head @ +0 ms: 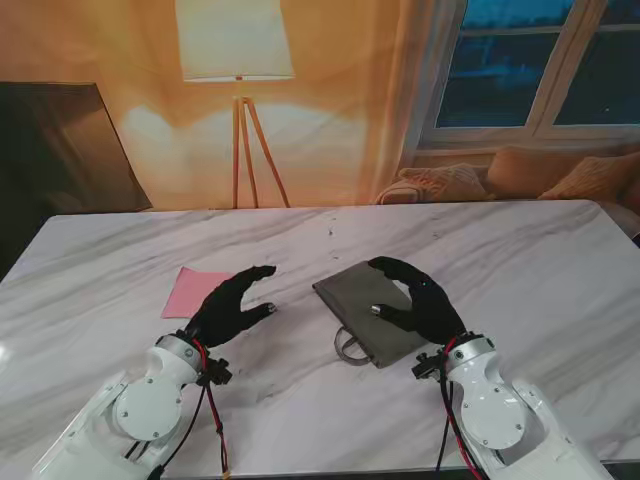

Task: Collect documents into a storage pouch

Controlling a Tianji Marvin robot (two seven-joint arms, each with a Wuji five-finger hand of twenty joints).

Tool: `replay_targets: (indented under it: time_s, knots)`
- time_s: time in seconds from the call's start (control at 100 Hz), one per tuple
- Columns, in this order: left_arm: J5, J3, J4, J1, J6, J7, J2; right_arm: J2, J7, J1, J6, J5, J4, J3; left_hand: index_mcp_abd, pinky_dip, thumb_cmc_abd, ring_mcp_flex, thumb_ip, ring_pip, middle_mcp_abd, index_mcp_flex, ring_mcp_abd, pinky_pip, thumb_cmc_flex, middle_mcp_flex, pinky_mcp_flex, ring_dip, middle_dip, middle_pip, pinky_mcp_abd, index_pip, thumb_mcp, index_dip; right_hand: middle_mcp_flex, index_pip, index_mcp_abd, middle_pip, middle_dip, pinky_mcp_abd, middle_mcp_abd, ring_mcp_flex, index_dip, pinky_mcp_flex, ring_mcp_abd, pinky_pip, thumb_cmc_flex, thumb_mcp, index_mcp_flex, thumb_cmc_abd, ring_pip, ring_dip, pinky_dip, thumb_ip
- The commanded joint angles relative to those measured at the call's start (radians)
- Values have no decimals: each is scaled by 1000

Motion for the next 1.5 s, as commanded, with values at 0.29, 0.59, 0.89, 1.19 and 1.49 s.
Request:
replay_targets:
  time_s: [0.29, 0.59, 0.89, 1.19, 1.49]
  knots:
    - [-1, -6, -10, 17, 6, -16, -3, 1, 20, -5, 13, -15, -5, -16, -23, 27, -15, -6, -5, -2, -16, 6, -25, -26, -21, 12, 6, -4, -14, 3, -26, -1, -15, 3, -28, -7, -18, -5, -14, -48, -25, -35, -12, -2, -33, -10, 1, 14, -1, -23, -7, -14, -11, 0]
    - [-12, -5, 2, 3, 23, -19, -4, 8, 35, 16, 94, -66, 2, -43, -28, 39, -12, 0, -5, 9, 3, 4, 0, -20, -24, 8, 9, 5, -5, 8, -17, -2, -21, 4, -40, 12, 27, 19, 28, 60, 31, -54, -1, -44, 29, 21, -8, 7, 30, -49, 21, 2, 47, 0]
    - [-39, 0, 11, 1, 25, -26, -6, 16, 38, 60, 231, -176, 35, -122, -31, 59, -9, 4, -4, 18, 13, 7, 13, -10, -22, 12, 10, 21, 10, 8, -10, -1, -31, 6, -92, 0, 97, 12, 59, 45, 64, -173, 38, -114, 18, -132, -12, 72, 30, -160, 1, -8, 78, -16]
    - [-49, 4, 14, -5, 23, -29, -7, 14, 13, 126, 354, -246, 113, -214, -27, 70, -7, 10, -4, 20, 7, 16, 12, -8, -22, 25, 12, 26, 18, 11, -7, 1, -34, 7, -146, 54, 130, 67, 79, 73, 87, -180, 125, -93, 33, -148, 5, 122, -40, -227, 36, 5, 126, -25]
    - [-53, 7, 16, -5, 14, -32, -6, 19, 19, 158, 444, -311, 153, -272, -25, 75, -6, 12, -4, 20, 8, 24, 14, -9, -23, 33, 14, 28, 21, 11, -6, 3, -36, 8, -147, -15, 140, 29, 57, 91, 97, -184, 110, -75, 46, -146, 17, 153, -111, -270, 48, 10, 145, -34]
